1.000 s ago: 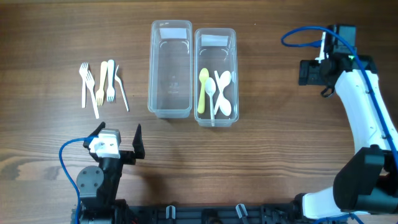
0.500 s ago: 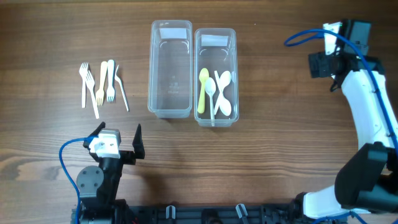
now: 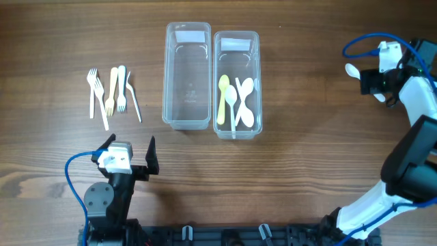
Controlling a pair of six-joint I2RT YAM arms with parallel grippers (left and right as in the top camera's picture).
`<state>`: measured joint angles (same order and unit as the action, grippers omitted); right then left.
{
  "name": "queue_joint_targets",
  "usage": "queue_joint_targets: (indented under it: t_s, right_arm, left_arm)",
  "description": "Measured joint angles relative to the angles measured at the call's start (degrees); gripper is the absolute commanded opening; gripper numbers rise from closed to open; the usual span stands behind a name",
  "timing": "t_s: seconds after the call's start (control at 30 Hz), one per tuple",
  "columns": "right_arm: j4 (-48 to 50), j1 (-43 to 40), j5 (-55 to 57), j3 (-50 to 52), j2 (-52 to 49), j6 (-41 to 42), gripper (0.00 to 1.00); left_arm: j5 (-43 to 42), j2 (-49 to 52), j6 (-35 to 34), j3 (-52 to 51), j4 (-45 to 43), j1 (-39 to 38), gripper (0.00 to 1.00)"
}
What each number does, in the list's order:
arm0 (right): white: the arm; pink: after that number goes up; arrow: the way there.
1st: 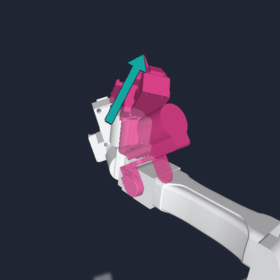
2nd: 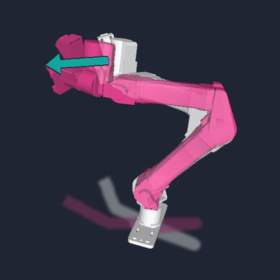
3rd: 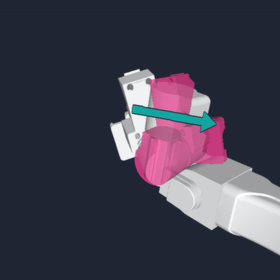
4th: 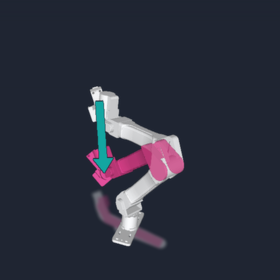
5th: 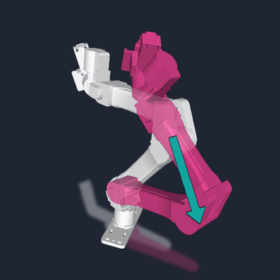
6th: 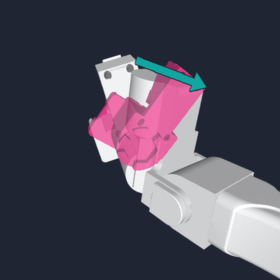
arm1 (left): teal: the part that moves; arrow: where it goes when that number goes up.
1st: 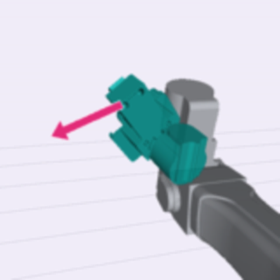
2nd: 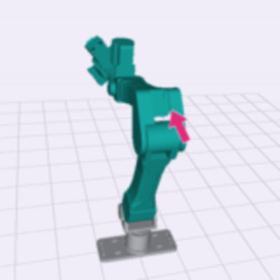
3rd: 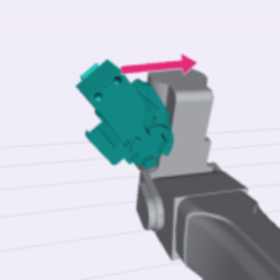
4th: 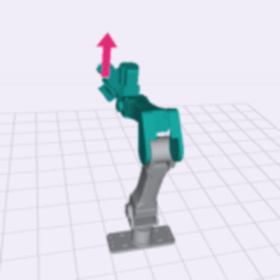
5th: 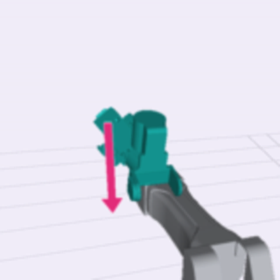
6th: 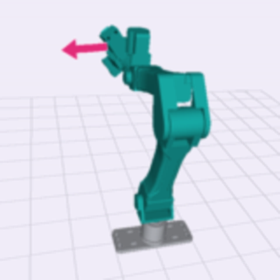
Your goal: Pack container
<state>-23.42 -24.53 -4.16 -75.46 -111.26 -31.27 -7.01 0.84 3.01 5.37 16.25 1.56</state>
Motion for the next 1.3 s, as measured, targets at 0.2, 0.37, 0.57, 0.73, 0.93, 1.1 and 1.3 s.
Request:
queue_joint_targets:
  t_s: [0.2, 0.37, 0.57, 0.73, 0.93, 1.1, 1.3]
  right_arm:
    - [2.97, 0.0, -1.88, 0.0, -5.09, -4.92, 0.99]
    - [3.65, 0.0, -3.39, 0.0, -6.16, -7.04, 0.97]
    - [1.62, 0.02, -10.69, 0.0, -6.88, -7.63, 0.97]
    - [-1.38, 0.76, -16.87, 0.0, -6.93, -6.08, 0.99]
    - [-4.07, 0.98, -22.6, 0.0, -6.93, -2.14, 0.95]
    - [-5.75, 1.57, -24.61, 0.0, -6.93, 0.87, 0.91]
    - [-5.11, 2.38, -21.09, 0.0, -6.93, 1.36, 0.73]
  left_arm:
    - [0.0, 0.0, 0.0, 0.0, 0.0, 0.0, 1.0]
    - [0.0, 0.0, 0.0, 0.0, 0.0, 0.0, 1.0]
    - [0.0, 0.0, 0.0, 0.0, 0.0, 0.0, 1.0]
    - [0.0, 0.0, 0.0, 0.0, 0.0, 0.0, 1.0]
    - [0.0, 0.0, 0.0, 0.0, 0.0, 0.0, 1.0]
    - [0.0, 0.0, 0.0, 0.0, 0.0, 0.0, 1.0]
    - [0.0, 0.0, 0.0, 0.0, 0.0, 0.0, 1.0]
